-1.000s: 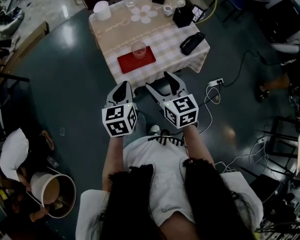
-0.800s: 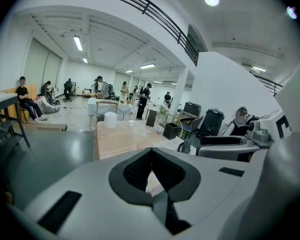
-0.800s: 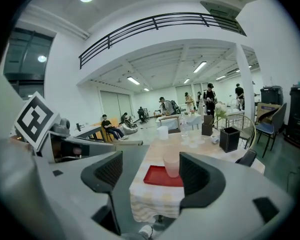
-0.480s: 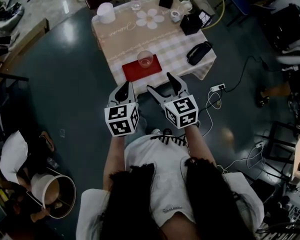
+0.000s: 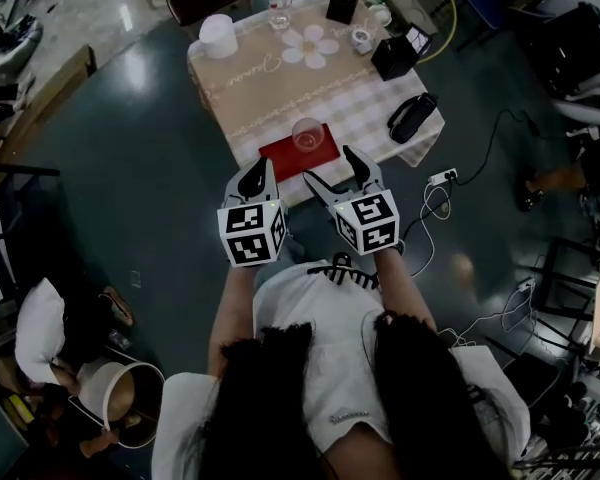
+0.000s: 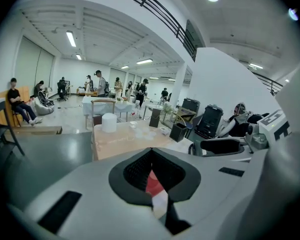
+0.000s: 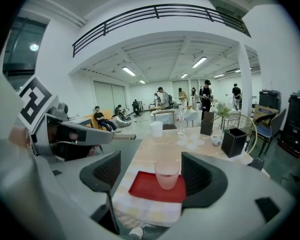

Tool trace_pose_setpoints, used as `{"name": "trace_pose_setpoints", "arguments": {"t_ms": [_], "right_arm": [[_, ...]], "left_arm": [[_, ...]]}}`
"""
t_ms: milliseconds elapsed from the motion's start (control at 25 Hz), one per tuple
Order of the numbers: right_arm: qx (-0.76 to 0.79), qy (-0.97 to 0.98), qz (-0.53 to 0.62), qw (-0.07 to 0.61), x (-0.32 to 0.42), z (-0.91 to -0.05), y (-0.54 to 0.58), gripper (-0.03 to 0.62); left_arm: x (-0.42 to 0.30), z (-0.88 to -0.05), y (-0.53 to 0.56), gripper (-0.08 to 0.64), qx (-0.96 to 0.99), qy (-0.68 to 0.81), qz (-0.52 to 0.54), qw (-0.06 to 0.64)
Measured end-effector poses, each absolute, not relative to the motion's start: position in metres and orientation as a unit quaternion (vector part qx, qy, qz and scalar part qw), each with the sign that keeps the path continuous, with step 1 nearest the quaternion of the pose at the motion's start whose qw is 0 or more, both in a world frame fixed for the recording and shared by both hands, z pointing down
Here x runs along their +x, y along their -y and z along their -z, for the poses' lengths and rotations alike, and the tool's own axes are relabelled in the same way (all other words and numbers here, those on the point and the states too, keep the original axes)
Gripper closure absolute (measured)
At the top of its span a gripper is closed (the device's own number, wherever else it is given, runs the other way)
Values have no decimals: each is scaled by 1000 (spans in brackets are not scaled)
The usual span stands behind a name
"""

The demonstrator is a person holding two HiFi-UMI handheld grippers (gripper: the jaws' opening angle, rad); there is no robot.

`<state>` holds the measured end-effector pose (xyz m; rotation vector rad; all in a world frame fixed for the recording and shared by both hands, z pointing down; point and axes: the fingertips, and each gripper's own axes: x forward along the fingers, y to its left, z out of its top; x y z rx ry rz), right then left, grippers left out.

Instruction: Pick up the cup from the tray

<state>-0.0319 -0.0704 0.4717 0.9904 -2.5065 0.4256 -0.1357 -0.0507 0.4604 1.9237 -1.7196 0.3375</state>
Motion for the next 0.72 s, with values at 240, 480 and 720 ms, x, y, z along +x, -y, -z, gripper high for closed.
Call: {"name": "trace_pose_setpoints", "arguments": {"t_ms": [240,480,720], "right_arm": [[369,891,-147,222,-45,-481,88,229],[384,880,-152,233,-56,-490,101,223],[396,871,-141,255,-64,-502,114,186]], "left_arm": [[-151,-463,72,552,723,626,-133,259],[-162,-463,88,552,734,612,-133,261],[-165,-467,97,552,738,606,-137,263]]}}
